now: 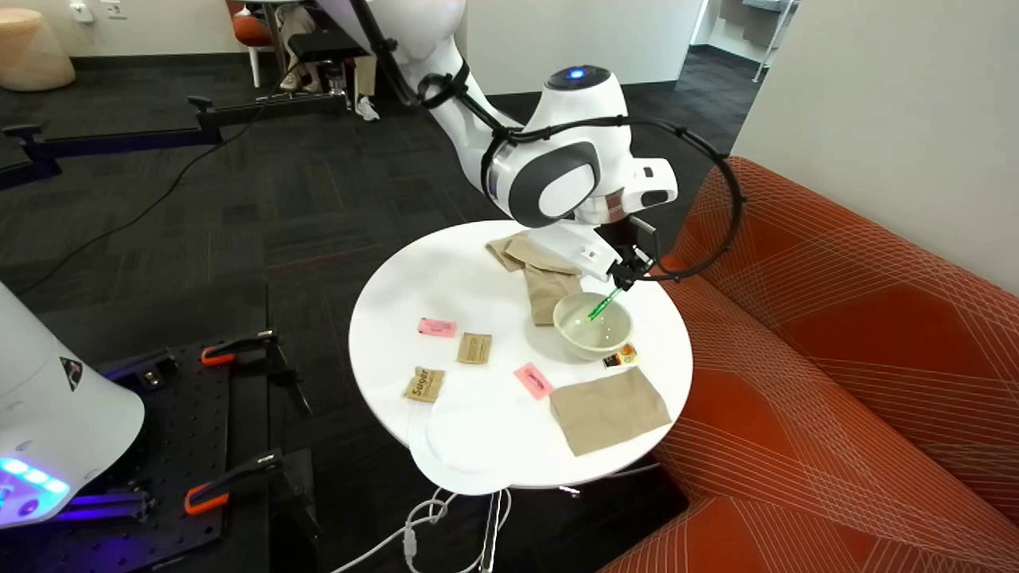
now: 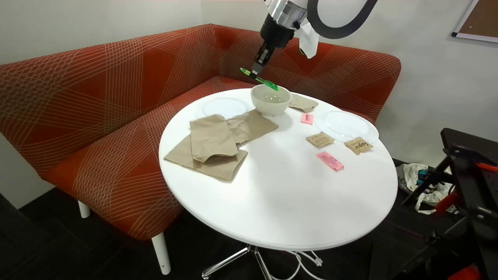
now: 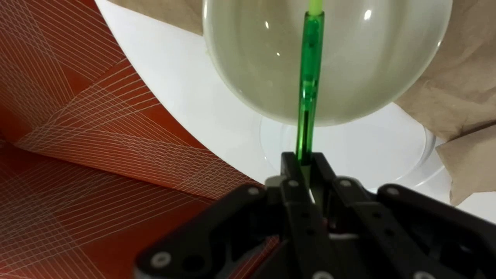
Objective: Pick up the pen and put it in the bowl
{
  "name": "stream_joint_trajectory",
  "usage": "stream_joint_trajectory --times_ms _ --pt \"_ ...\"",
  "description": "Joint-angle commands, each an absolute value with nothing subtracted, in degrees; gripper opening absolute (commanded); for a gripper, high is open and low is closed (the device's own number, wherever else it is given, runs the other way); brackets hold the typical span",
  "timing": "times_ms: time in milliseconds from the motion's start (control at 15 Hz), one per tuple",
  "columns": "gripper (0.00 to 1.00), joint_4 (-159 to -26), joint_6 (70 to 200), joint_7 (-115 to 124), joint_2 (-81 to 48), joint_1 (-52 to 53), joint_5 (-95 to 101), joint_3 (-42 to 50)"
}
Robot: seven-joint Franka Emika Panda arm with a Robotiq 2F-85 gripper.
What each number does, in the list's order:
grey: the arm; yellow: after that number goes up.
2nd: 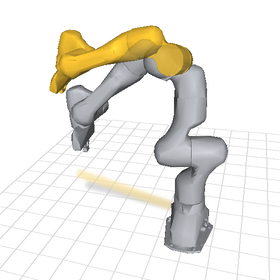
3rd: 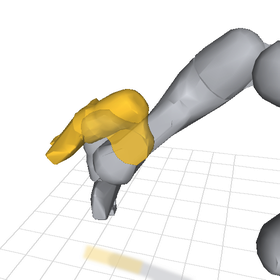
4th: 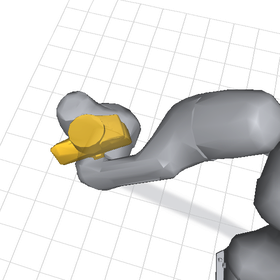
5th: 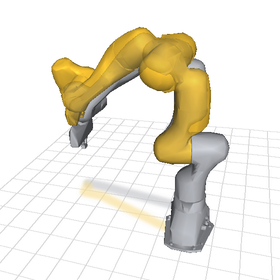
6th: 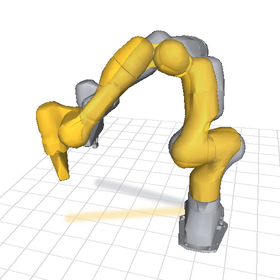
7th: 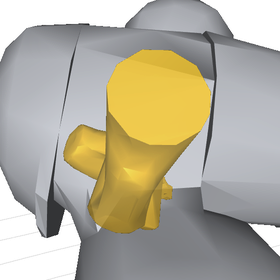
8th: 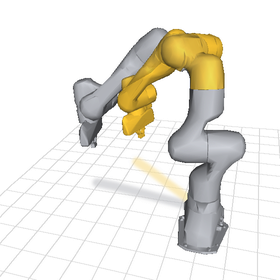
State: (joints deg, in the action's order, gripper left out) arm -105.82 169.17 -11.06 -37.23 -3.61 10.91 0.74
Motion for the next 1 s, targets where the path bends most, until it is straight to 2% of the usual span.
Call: stream_joint_trajectory --times_ms 0,67,133,200,733,933 --pt "0.03 -108.1 171.4 -10.9 -36.0 -4.1 10.2 0.9" --pt "0.09 -108.7 171.7 -10.9 -35.8 -4.1 10.3 1.0" --pt "0.37 -109.2 172.1 -10.7 -35.5 -4.1 10.3 1.2" --pt "0.38 -109.6 172.4 -10.7 -35.4 -4.3 10.3 1.2" --pt "0.97 -114.5 177.2 -10.5 -32.2 -4.5 10.4 1.5" --pt "1.0 -116.5 179.0 -10.6 -29.8 -4.6 10.4 1.2"
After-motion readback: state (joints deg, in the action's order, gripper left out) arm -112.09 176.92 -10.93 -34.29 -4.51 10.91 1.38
